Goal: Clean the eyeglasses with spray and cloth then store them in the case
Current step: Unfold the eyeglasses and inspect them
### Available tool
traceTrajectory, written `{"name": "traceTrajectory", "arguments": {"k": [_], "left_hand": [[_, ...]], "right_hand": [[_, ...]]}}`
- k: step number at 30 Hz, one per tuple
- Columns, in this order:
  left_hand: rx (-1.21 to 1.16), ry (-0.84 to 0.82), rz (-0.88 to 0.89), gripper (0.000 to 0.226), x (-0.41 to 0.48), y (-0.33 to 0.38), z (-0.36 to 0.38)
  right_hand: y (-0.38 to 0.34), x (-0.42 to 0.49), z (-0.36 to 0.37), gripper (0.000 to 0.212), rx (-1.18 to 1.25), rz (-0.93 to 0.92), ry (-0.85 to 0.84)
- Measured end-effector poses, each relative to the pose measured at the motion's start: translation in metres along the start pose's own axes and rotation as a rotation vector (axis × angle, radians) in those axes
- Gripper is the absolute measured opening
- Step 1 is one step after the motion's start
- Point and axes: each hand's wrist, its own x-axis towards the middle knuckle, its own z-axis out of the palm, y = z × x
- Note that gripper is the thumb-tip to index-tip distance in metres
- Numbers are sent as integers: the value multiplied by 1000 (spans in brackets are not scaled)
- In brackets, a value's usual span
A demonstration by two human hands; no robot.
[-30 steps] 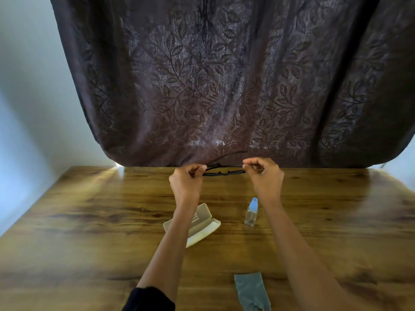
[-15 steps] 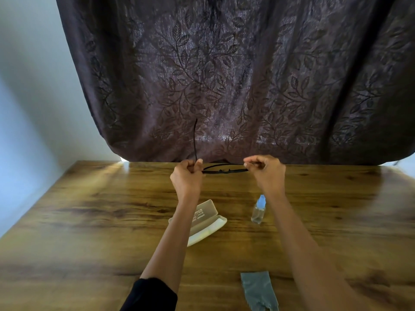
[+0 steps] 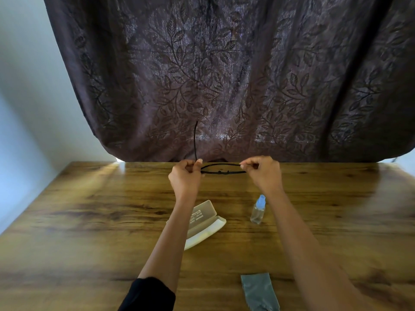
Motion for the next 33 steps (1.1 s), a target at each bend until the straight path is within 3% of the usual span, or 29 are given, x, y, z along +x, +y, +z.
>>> {"name": "traceTrajectory", "arguments": {"k": [6,13,20,24,33], "left_hand": [[2,-48,17,18,6,-1,5],[27,-93,22,18,14,-10,6],[-22,-121,72,25,17,-11,10],[55,-198,134,9,16,-13,11],[424,-358,632,22,16,-21,0]], "right_hand": [[-1,7,3,12,62,54,84],[1,13,-5,28,94,140,144],[7,21,-5,27,131,164,174],[10,21,-6,21,163,157,184],[12,24,-19,15,278,274,203]]}}
